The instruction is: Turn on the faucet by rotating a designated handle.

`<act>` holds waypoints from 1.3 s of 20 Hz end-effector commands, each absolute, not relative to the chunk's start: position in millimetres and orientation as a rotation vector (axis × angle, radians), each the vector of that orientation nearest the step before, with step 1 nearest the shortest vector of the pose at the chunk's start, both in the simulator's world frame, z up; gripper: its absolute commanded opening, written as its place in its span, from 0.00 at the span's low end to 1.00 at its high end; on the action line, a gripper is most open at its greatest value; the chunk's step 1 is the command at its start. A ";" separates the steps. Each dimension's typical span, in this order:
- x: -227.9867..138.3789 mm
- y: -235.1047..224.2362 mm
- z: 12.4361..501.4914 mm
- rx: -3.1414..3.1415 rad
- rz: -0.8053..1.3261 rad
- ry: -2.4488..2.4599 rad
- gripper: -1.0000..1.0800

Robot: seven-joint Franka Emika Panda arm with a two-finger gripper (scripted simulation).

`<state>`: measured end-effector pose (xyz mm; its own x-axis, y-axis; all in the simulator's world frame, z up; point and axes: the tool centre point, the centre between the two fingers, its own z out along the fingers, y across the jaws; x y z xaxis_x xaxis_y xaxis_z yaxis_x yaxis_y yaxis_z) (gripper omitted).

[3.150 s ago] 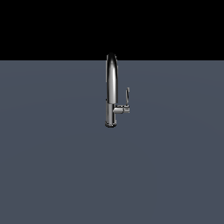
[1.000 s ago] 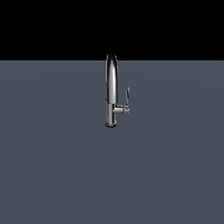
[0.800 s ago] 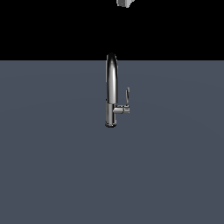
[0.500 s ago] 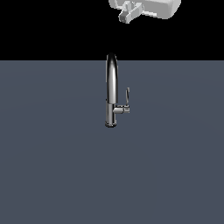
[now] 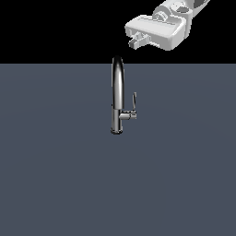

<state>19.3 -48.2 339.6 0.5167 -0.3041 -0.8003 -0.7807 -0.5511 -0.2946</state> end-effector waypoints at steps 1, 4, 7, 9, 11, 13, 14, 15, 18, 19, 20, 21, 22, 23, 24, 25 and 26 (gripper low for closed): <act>30.3 -51.9 324.7 -2.022 0.972 0.915 0.00; 42.7 -56.1 305.1 -1.922 1.016 0.958 0.00; 54.4 -60.0 283.4 -1.813 1.059 1.001 0.00; 61.8 -62.4 267.6 -1.736 1.087 1.030 0.00; 68.4 -64.2 251.6 -1.659 1.114 1.057 0.00; 74.1 -65.6 235.9 -1.585 1.138 1.082 0.00; 76.5 -66.1 228.3 -1.549 1.149 1.093 0.00; 78.7 -66.4 221.0 -1.515 1.160 1.104 0.00; 84.0 -66.6 200.6 -1.422 1.186 1.132 0.00; 85.4 -66.5 194.6 -1.394 1.194 1.140 0.00; 86.5 -66.3 188.9 -1.368 1.200 1.148 0.00; 87.5 -66.0 183.8 -1.345 1.206 1.154 0.00; 88.4 -65.7 179.1 -1.324 1.211 1.160 0.00; 89.1 -65.4 175.0 -1.305 1.216 1.165 0.00; 89.6 -65.0 171.4 -1.289 1.220 1.169 0.00; 90.1 -64.6 168.3 -1.275 1.223 1.173 0.00; 90.4 -64.3 165.8 -1.264 1.225 1.176 0.00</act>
